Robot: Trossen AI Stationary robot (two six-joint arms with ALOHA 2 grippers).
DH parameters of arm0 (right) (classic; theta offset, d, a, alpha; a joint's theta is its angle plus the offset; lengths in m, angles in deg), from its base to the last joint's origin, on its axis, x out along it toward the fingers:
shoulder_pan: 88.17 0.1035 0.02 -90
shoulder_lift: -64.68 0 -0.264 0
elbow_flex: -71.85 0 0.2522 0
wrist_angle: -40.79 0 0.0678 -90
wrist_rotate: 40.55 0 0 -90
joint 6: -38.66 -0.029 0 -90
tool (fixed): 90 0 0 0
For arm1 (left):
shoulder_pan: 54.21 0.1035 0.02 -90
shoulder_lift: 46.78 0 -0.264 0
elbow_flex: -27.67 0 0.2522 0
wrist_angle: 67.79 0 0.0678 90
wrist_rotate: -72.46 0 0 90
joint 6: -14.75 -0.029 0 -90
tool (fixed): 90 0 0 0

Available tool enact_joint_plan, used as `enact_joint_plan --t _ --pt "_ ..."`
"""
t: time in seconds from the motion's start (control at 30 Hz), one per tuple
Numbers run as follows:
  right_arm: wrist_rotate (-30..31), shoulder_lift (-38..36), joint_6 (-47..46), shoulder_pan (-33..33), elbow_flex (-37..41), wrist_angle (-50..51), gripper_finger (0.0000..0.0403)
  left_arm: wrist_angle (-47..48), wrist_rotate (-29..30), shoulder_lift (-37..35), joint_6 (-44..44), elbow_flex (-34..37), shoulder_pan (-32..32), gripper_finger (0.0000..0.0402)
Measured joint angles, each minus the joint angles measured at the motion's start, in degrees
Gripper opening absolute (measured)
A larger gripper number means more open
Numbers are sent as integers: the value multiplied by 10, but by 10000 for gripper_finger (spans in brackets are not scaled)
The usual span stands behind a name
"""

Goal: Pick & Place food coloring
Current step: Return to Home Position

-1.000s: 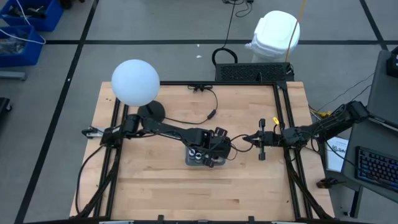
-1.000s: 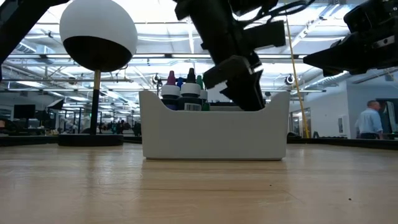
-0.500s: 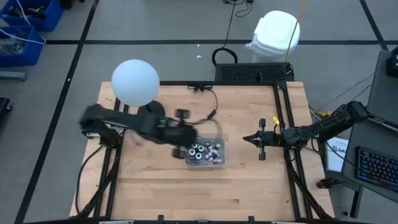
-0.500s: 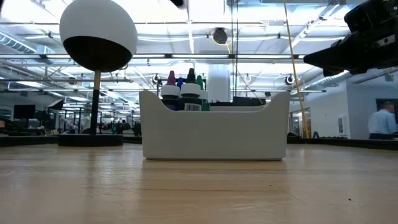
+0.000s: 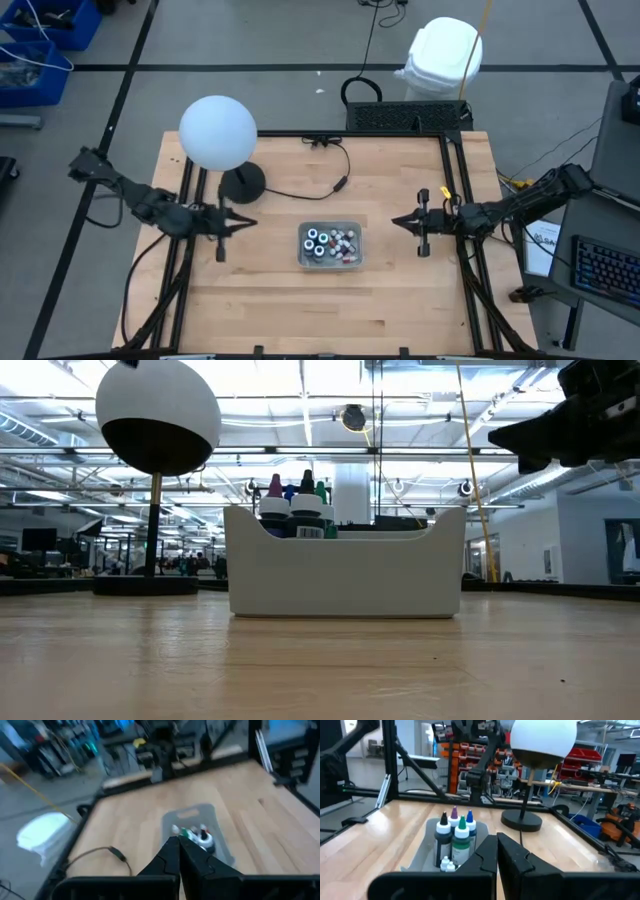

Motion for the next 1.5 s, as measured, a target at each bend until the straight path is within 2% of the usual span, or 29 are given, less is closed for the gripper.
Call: enact_joint_plan --t 0.2,0.3,0.4,0.43,0.53,0.6,0.67,0.8,0.9,1.07,1.2,1.4,1.5 --pt "-2 -47 -11 -6 0 38 0 -103 16 -148 -78 135 -17 3" --pt "-2 -80 -18 -4 0 71 0 -155 8 -191 -111 203 -16 3" --pt "-2 -106 -9 -9 0 96 0 -223 -14 -215 -135 279 12 2" --pt "-2 -114 -5 -13 0 102 0 -249 -43 -219 -135 298 28 2" --pt "-7 -129 -4 -31 0 105 0 -304 -177 -224 -131 338 84 2" --pt "-43 -135 -4 -44 0 106 0 -328 -238 -224 -126 358 125 1" --pt "-75 -135 -4 -56 0 105 0 -338 -280 -224 -120 371 169 1" --pt "-77 -136 -11 -72 0 107 0 -335 -375 -228 -90 368 255 1" --pt "-76 -138 -19 -74 0 122 0 -311 -409 -254 -82 354 287 1" --pt "-76 -151 -43 -74 0 159 0 -226 -414 -321 -89 349 295 1" --pt "-76 -160 -48 -74 4 177 0 -197 -414 -359 -93 350 294 0" --pt "-76 -162 -55 -76 24 149 0 -194 -413 -381 -104 377 295 0" --pt "-76 -161 -57 -76 24 151 0 -225 -413 -382 -98 397 295 0"
